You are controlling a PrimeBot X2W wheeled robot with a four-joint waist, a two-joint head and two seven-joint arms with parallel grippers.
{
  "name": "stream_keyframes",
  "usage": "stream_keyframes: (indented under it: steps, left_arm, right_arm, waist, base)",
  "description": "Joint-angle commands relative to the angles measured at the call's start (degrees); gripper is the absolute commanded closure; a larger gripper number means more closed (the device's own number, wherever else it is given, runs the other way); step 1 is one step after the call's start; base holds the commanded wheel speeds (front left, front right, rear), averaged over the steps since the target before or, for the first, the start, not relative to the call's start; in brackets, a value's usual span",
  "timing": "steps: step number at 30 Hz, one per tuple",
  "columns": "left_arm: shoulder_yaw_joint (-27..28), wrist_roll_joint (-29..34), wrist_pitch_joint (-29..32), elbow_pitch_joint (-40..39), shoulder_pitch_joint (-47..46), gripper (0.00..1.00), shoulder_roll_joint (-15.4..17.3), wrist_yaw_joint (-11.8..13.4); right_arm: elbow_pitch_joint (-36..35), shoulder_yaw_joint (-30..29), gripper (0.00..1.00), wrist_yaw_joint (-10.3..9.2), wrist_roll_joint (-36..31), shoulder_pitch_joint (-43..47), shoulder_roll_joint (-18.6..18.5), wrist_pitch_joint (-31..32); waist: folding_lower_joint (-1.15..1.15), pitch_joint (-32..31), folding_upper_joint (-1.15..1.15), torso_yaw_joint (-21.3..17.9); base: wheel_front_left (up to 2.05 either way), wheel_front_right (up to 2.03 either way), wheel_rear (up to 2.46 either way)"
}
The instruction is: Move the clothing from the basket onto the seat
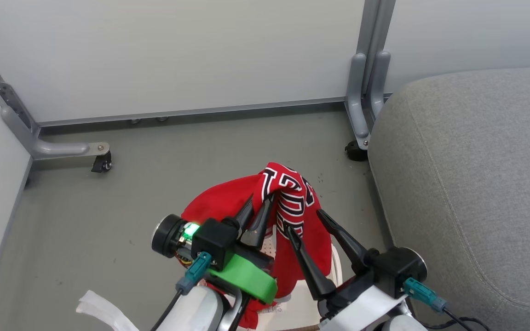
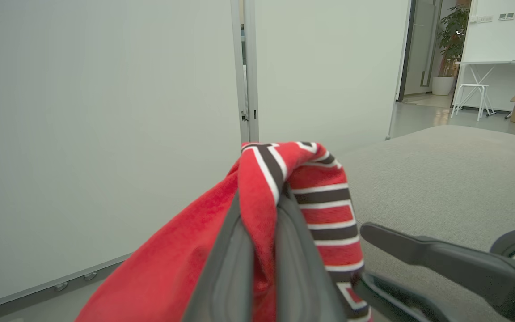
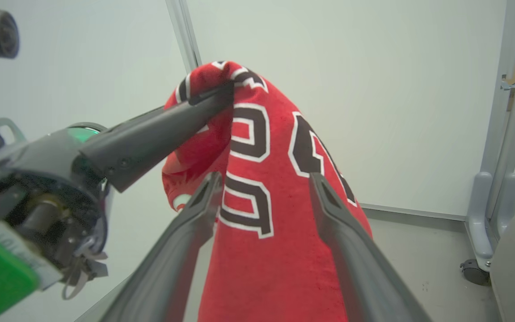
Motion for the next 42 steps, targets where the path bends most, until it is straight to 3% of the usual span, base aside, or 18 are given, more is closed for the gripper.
stream_keyframes:
  steps: [1,17,18,19,20,34,35,37,38,39,42]
  left_arm:
    - [-0.36,-0.40,0.22,-0.75,-1.05,1.00,0.00,0.39]
    - [-4.14,-1.24,3.40,-8.06,-0.19,1.00,0.75,1.38]
    - [-4.17,-1.30,3.45,-8.31,-0.03,1.00,0.84,1.42]
    - [-4.21,-1.29,3.53,-8.49,0.08,1.00,0.91,1.49]
    - [-4.27,-1.28,3.61,-8.68,0.21,1.00,0.96,1.55]
    - [-4.65,-1.73,3.29,-7.30,1.14,1.00,1.88,2.09]
    - [-4.63,-1.80,3.35,-7.17,1.20,0.74,1.90,2.15]
    - [-4.72,-1.98,3.88,-6.81,1.30,0.37,2.09,2.14]
    - [-4.78,-2.02,4.26,-6.59,1.39,0.05,2.12,2.23]
    - [-4.93,-2.24,4.82,-6.31,1.49,0.00,2.21,2.12]
    - [-5.07,-2.40,5.67,-6.07,1.22,0.00,2.37,2.04]
  right_arm:
    - [0.45,0.44,0.00,-0.03,0.62,-0.57,-0.20,-0.18]
    - [7.81,-3.04,0.00,-0.02,-0.69,1.06,-0.18,-0.18]
    - [8.11,-2.95,0.09,-0.03,-0.81,1.07,-0.18,-0.18]
    - [8.44,-2.75,0.65,-0.02,-0.78,1.12,-0.18,-0.18]
    - [8.56,-2.64,1.00,-0.03,-0.86,1.13,-0.19,-0.18]
    - [9.40,-2.45,1.00,-0.02,-1.30,1.94,-0.19,-0.18]
    - [9.37,-2.44,1.00,-0.03,-1.25,1.96,-0.19,-0.18]
    - [9.30,-2.41,1.00,-0.03,-1.18,1.94,-0.19,-0.18]
    - [9.24,-2.39,1.00,-0.03,-1.11,1.94,-0.19,-0.18]
    - [9.18,-2.38,1.00,-0.02,-1.00,1.93,-0.19,-0.18]
    - [9.03,-2.46,1.00,-0.03,-0.81,1.93,-0.19,-0.18]
  waist:
    - [0.00,0.01,0.00,0.19]
    - [0.00,-0.14,0.00,0.82]
    - [0.00,-0.14,0.00,0.76]
    - [0.00,-0.15,0.00,0.73]
    - [0.00,-0.17,0.00,0.69]
    - [0.00,-0.23,0.00,0.24]
    - [0.00,-0.22,0.00,0.22]
    - [0.00,-0.15,0.00,0.18]
    - [0.00,-0.11,0.00,0.17]
    - [0.00,-0.07,0.00,0.17]
    - [0.00,0.06,0.00,0.23]
  base:
    - [0.00,0.00,0.00]
    - [0.00,0.00,0.00]
    - [0.00,0.00,0.00]
    - [0.00,0.00,0.00]
    - [0.00,0.00,0.00]
    - [0.00,0.00,0.00]
    - [0.00,0.00,0.00]
    - [0.00,0.00,0.00]
    - [0.00,0.00,0.00]
    - [0.00,0.00,0.00]
    - [0.00,0.00,0.00]
